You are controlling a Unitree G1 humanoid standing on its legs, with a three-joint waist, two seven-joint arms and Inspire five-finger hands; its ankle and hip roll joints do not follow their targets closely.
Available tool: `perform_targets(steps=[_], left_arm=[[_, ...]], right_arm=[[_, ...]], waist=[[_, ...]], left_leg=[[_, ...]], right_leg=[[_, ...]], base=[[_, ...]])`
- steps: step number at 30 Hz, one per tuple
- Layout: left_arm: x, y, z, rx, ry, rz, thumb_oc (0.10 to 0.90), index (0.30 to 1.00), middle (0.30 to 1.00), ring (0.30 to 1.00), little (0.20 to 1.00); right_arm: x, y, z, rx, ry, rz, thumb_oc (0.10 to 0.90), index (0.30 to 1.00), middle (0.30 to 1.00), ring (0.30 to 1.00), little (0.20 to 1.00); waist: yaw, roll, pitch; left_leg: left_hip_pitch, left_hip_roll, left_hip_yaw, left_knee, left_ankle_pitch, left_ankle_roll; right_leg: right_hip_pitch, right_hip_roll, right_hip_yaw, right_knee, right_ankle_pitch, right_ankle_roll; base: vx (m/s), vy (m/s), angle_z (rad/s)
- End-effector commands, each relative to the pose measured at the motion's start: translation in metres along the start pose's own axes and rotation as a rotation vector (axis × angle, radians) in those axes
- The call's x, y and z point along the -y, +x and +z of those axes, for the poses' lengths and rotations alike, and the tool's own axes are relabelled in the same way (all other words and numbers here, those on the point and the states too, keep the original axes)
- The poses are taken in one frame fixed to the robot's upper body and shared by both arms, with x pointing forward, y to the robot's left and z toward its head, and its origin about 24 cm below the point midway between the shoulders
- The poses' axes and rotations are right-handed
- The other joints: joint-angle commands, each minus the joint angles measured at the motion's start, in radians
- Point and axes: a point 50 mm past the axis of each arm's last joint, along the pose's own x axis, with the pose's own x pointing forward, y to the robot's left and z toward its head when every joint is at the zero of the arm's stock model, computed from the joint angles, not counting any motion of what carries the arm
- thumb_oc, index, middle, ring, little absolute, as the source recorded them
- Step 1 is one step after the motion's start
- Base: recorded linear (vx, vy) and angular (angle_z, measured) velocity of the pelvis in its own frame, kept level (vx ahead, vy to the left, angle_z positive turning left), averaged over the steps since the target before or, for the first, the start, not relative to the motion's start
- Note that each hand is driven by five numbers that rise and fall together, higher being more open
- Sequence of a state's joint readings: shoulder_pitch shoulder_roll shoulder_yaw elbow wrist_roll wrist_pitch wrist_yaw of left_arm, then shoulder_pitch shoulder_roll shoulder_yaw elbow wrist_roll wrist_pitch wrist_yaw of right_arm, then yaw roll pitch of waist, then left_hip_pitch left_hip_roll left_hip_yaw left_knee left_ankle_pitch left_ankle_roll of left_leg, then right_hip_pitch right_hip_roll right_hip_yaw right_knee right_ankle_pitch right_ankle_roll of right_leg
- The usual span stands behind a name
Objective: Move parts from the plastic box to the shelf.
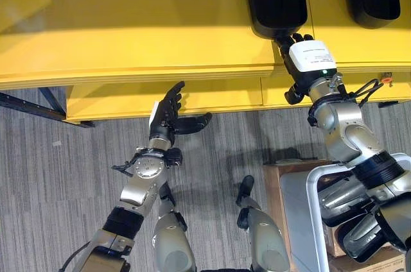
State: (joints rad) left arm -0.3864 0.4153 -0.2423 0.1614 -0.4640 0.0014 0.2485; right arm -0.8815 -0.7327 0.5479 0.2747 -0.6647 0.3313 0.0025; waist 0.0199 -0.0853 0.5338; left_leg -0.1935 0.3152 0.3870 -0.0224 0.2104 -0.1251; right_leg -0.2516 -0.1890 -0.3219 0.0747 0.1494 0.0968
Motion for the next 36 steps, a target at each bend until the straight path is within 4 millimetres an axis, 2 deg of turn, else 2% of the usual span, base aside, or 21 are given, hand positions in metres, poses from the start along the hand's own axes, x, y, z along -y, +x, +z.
perform_targets(steps=[1,22,36], left_arm=[[0.017,0.019,0.062,0.268,-0.002,-0.086,0.900,1.000,1.000,1.000,1.000],[0.023,0.024,0.065,0.264,-0.008,-0.098,0.900,1.000,1.000,1.000,1.000],[0.027,0.027,0.066,0.265,-0.003,-0.100,0.900,1.000,1.000,1.000,1.000]], right_arm=[[0.080,0.017,0.013,0.031,-0.060,-0.300,0.900,1.000,1.000,1.000,1.000],[0.083,0.022,0.024,0.064,-0.059,-0.291,0.900,1.000,1.000,1.000,1.000],[0.090,0.028,0.024,0.043,-0.042,-0.305,0.900,1.000,1.000,1.000,1.000]], waist=[[0.010,-0.032,-0.034],[0.015,-0.033,-0.031],[0.020,-0.029,-0.031]], left_leg=[[-0.005,0.046,0.007,0.054,-0.050,-0.056],[-0.011,0.047,0.009,0.061,-0.050,-0.057],[-0.012,0.050,0.007,0.063,-0.048,-0.058]], right_leg=[[0.014,0.020,-0.038,0.075,-0.122,0.014],[0.007,0.017,-0.043,0.081,-0.120,0.013],[0.006,0.015,-0.046,0.088,-0.123,0.010]], base=[[0.00,0.000,0.00],[0.00,0.000,0.00],[0.00,0.000,0.00]])
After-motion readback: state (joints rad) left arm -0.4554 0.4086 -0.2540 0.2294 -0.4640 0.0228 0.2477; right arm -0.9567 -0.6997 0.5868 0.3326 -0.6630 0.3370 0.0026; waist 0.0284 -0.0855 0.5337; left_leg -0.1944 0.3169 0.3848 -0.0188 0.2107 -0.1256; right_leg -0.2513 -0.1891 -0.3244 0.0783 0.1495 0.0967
